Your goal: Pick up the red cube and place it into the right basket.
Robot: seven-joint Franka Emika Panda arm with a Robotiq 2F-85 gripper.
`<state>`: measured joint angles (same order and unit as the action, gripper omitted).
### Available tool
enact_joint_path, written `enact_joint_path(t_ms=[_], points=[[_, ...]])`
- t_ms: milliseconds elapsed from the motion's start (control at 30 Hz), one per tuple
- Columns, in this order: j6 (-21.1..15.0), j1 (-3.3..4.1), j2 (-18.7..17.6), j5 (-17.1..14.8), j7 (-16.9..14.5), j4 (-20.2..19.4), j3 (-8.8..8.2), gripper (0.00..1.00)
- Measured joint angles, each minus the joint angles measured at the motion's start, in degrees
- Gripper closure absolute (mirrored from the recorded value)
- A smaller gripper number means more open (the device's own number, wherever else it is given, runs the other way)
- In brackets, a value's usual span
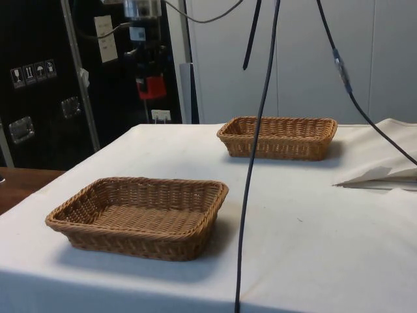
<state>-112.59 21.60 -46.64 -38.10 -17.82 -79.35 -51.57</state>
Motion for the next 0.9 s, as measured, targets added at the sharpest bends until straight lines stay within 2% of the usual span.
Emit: enact_joint_path(t_ms=[333,500,900], points=[[-0.11,0.52,1.6,0.0,-0.17,-1.66,0.06,0.93],[0.0,0.52,2.58,0.17,-0.4,-1.89,-0.06,0.93],[3.61,0.52,7.96,4.24,-0.4,-2.12,-0.11,0.93]])
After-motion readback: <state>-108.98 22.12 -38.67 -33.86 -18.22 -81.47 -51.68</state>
